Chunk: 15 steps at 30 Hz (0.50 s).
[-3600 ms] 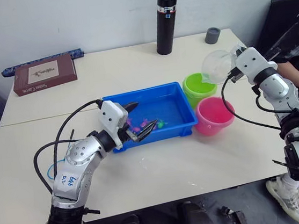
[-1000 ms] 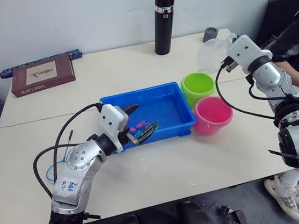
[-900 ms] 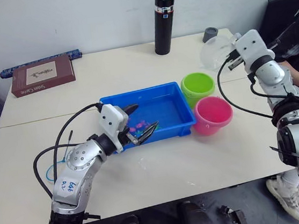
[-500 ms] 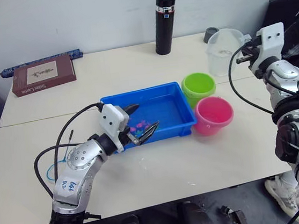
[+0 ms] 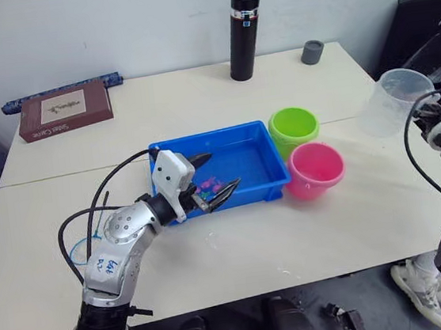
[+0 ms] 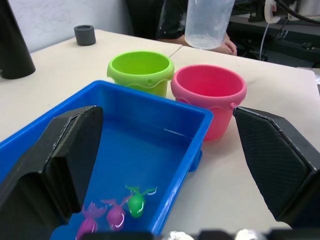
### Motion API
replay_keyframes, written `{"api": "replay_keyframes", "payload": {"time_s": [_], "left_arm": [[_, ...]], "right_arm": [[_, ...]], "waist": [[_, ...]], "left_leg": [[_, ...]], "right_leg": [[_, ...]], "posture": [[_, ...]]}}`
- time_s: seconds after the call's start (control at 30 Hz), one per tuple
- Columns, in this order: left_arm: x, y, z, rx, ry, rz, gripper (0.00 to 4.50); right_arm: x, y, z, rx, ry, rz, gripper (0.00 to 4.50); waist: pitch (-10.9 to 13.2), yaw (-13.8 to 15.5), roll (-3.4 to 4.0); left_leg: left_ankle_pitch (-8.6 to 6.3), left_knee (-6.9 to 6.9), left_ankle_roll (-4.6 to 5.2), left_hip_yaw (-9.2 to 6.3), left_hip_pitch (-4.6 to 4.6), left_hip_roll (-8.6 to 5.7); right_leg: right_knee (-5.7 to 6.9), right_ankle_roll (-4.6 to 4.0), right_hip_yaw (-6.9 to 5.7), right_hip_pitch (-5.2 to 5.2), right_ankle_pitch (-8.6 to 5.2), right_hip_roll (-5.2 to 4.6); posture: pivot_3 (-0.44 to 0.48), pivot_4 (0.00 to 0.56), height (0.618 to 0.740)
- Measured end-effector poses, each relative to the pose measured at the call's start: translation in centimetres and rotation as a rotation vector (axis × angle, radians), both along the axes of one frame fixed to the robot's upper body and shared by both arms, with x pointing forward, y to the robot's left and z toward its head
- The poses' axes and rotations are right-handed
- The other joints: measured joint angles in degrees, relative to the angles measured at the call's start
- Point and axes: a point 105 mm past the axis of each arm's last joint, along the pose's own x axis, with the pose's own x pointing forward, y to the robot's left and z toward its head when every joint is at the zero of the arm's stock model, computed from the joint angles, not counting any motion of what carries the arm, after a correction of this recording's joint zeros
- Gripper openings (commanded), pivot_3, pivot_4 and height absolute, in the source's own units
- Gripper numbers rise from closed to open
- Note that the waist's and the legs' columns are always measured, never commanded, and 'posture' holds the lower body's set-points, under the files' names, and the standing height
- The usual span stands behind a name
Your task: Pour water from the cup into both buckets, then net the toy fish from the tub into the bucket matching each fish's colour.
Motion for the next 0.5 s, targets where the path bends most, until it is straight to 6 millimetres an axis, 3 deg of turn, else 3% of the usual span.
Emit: {"api": "replay_keyframes", "payload": {"time_s": [0.1, 0.23, 0.5], "left_arm": [[0.2, -0.1, -0.2, -0.001, 0.009, -0.005, 4.5], [0.1, -0.5, -0.2, 0.001, 0.011, -0.021, 4.5], [0.1, -0.6, 0.1, -0.001, 0.002, -0.028, 4.5]], "right_arm": [[-0.8, 0.4, -1.4, 0.063, 0.003, 0.0, 0.1], [-1.0, 2.6, -3.9, 0.113, 0.046, 0.027, 0.1], [-1.3, 4.4, -4.0, 0.124, 0.024, 0.021, 0.1]], "waist": [[0.0, -0.1, 0.0], [0.0, 0.0, 0.01], [0.0, 0.3, 0.02]], "left_leg": [[0.01, -0.03, -0.02, -0.01, 0.02, 0.03], [0.02, 0.03, -0.03, 0.03, 0.0, 0.02], [-0.05, 0.02, 0.11, 0.01, -0.01, 0.01]], "right_leg": [[0.02, 0.0, 0.02, 0.0, 0.0, 0.05], [0.04, 0.04, 0.06, -0.01, 0.02, 0.04], [0.01, 0.05, 0.05, -0.01, 0.03, 0.03]], "posture": [[0.0, 0.15, 0.74], [0.0, 0.15, 0.74], [0.0, 0.15, 0.74]]}}
